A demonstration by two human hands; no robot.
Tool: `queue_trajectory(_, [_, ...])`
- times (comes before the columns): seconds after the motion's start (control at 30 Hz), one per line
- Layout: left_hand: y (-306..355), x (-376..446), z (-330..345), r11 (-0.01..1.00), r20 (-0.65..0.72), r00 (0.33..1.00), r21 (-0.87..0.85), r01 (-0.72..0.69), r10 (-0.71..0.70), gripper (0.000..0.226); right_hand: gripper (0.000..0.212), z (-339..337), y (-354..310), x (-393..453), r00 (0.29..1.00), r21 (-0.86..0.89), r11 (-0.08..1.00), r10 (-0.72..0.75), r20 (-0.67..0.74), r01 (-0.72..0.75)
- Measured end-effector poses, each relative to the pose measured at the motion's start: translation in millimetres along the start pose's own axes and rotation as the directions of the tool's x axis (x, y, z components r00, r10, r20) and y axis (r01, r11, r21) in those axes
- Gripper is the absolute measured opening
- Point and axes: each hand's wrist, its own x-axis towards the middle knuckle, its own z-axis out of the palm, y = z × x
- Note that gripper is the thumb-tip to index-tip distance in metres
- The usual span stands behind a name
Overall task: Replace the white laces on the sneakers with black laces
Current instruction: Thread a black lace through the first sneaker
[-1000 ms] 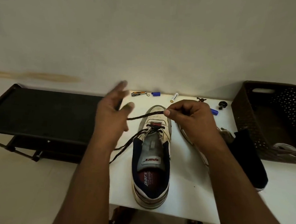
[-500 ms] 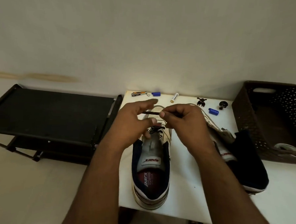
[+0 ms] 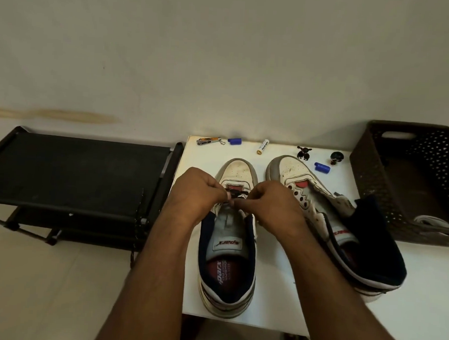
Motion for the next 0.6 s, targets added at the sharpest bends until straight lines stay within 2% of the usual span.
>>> queue_trajectory(0.1, [-2.6, 1.8, 2.8, 0.999, 0.005, 0.999, -0.015, 0.036, -0.036, 0.002, 0.022, -6.0, -2.4, 0.3, 0.997, -0.114, 0.991, -0.060, 0.055, 0.066])
queue_trajectory(0.17, [-2.8, 0.9, 4.7, 0.999, 0.039, 0.999, -0.019, 0.035, -0.034, 0.005, 0.024, -6.8, -2.4, 0.1, 0.995, -0.124, 0.989, -0.078, 0.060, 0.085])
queue_trajectory(0.23, [-1.7, -0.2, 7.0, 0.999, 0.068, 0.997, -0.020, 0.043, -0.041, 0.004, 0.025, -6.0, 0.0, 0.8, 0.996, -0.059, 0.995, -0.078, 0.043, 0.080])
queue_trajectory(0.37, [-2.2, 2.5, 12.0, 0.995, 0.013, 0.995, 0.009, 0.101, -0.101, 0.004, 0.022, -3.4, 8.2, 0.8, 0.998, 0.182, 0.982, -0.046, 0.038, 0.039])
queue_trajectory(0.5, [-2.2, 1.9, 19.1, 0.991, -0.014, 0.991, 0.008, 0.131, -0.131, 0.004, 0.021, -0.1, 5.3, -1.1, 0.997, 0.310, 0.950, -0.060, 0.056, 0.040])
queue_trajectory(0.6, [-3.2, 2.6, 22.1, 0.990, -0.046, 0.989, 0.012, 0.140, -0.139, 0.007, 0.029, 2.2, 4.8, -0.6, 0.996, 0.391, 0.920, -0.070, 0.059, 0.042])
